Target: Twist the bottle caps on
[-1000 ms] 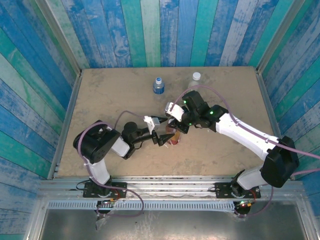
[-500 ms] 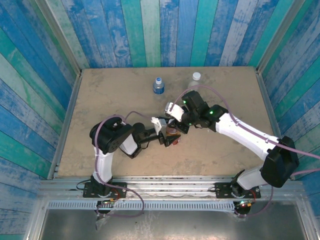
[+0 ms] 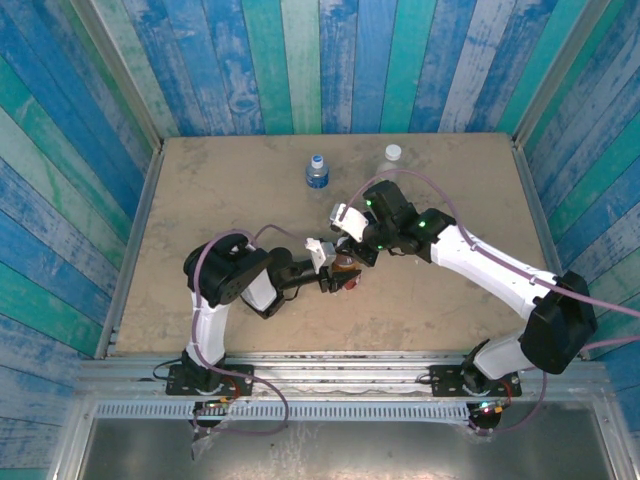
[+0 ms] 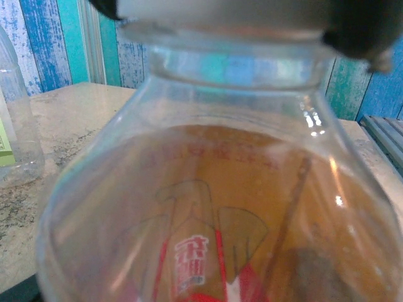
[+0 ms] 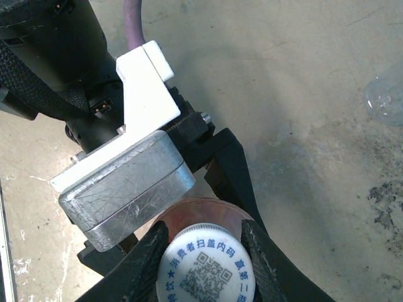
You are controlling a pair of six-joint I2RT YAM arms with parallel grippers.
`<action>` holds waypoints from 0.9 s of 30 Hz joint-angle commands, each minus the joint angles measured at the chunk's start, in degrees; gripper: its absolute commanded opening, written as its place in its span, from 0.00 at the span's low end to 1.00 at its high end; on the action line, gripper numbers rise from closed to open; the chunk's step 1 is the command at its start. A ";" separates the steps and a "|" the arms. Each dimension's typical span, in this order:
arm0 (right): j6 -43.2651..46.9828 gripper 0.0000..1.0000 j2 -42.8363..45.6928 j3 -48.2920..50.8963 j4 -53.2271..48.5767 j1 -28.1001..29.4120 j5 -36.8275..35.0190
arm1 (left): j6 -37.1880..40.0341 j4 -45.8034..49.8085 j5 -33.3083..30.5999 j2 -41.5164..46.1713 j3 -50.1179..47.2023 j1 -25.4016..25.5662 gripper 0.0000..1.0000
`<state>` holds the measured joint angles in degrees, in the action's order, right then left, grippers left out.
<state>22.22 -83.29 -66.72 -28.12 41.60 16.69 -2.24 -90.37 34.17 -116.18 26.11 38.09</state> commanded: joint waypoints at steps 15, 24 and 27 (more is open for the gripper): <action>-0.76 0.67 2.65 0.06 -4.36 -0.23 -1.57 | 1.10 -0.09 1.38 2.17 -1.20 -0.38 0.66; -3.11 0.61 6.47 -0.75 -3.49 -0.23 -1.05 | 1.63 0.76 2.46 2.71 -1.32 -0.38 0.66; -4.02 0.55 5.47 -2.03 -3.64 -0.38 -0.95 | 2.22 1.71 3.64 4.20 -1.68 -0.38 0.66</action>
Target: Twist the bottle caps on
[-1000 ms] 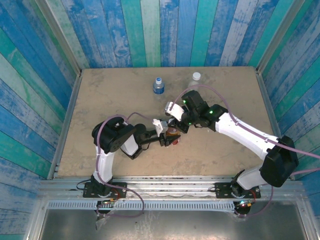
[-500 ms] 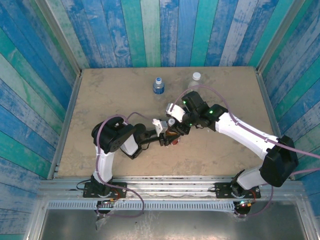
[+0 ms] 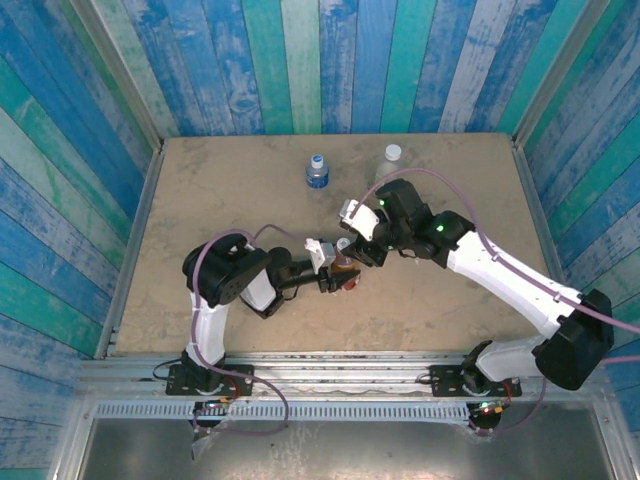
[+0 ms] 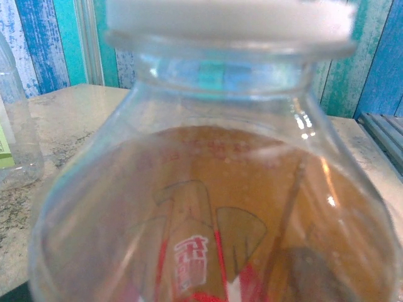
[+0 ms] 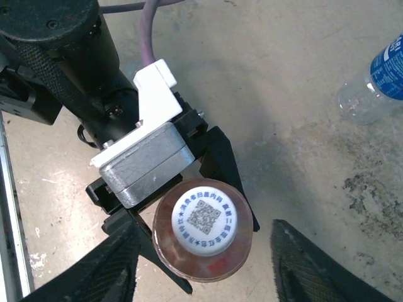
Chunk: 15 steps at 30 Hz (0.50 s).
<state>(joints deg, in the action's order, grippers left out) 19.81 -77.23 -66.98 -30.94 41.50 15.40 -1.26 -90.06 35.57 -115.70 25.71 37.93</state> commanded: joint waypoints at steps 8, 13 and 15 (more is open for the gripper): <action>-1.00 0.54 3.03 -2.61 -1.69 -1.97 7.75 | 5.91 18.97 6.65 16.79 -1.31 -0.23 0.66; -1.42 0.52 6.58 -2.79 -1.36 -2.59 13.62 | 9.07 31.01 10.81 23.19 0.28 -0.26 0.66; -2.33 0.49 7.16 -3.03 -0.84 -2.65 14.46 | 9.59 33.31 11.58 24.96 0.43 -0.23 0.66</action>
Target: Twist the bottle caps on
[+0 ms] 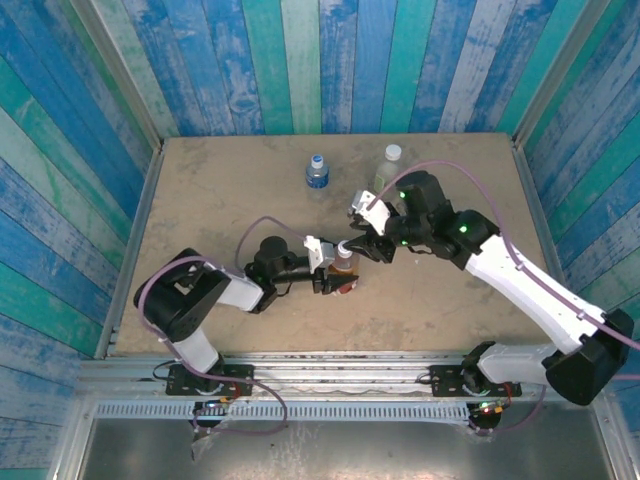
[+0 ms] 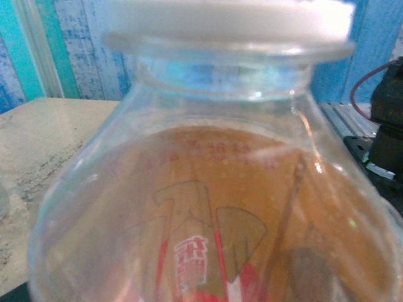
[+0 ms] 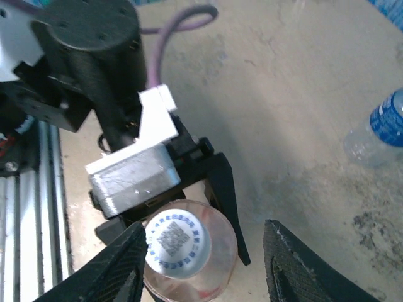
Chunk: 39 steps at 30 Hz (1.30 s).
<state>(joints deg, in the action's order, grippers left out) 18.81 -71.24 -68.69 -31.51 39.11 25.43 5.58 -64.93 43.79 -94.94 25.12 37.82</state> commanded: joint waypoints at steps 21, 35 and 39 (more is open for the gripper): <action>-1.54 0.30 -2.41 2.23 -1.58 -1.36 5.17 | -1.38 2.79 4.63 6.92 -0.53 -0.12 0.67; -1.85 0.41 0.99 1.01 0.25 -1.32 11.04 | -2.26 4.10 8.84 7.23 0.34 -0.12 0.66; 1.42 0.41 1.33 2.23 0.44 -1.32 16.18 | -2.77 4.01 10.82 8.00 0.39 -0.15 0.66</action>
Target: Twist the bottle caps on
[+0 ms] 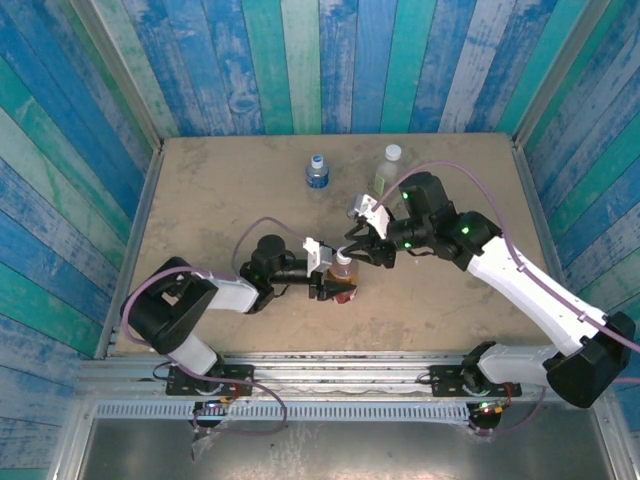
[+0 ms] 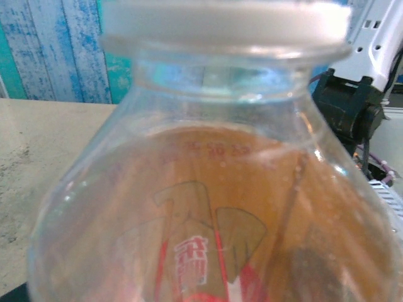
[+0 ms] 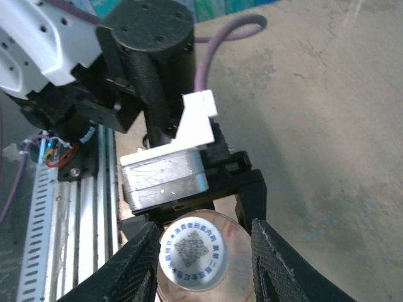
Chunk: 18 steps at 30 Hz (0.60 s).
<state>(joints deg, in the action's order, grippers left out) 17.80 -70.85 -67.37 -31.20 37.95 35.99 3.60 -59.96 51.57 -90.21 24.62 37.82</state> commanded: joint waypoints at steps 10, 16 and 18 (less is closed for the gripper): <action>4.60 0.39 -1.30 0.67 -0.19 -0.21 7.82 | -0.99 -0.26 4.41 4.55 1.07 -0.11 0.67; 5.05 0.39 -2.00 0.63 -0.57 -0.21 7.07 | -0.99 0.02 4.42 5.11 1.09 -0.16 0.67; 5.19 0.37 -2.10 0.61 -0.70 -0.19 7.20 | -1.01 0.20 4.37 5.29 1.05 -0.12 0.67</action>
<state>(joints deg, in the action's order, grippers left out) 22.04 -72.69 -66.94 -30.87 37.95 42.30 2.92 -59.72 54.81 -88.27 24.69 37.82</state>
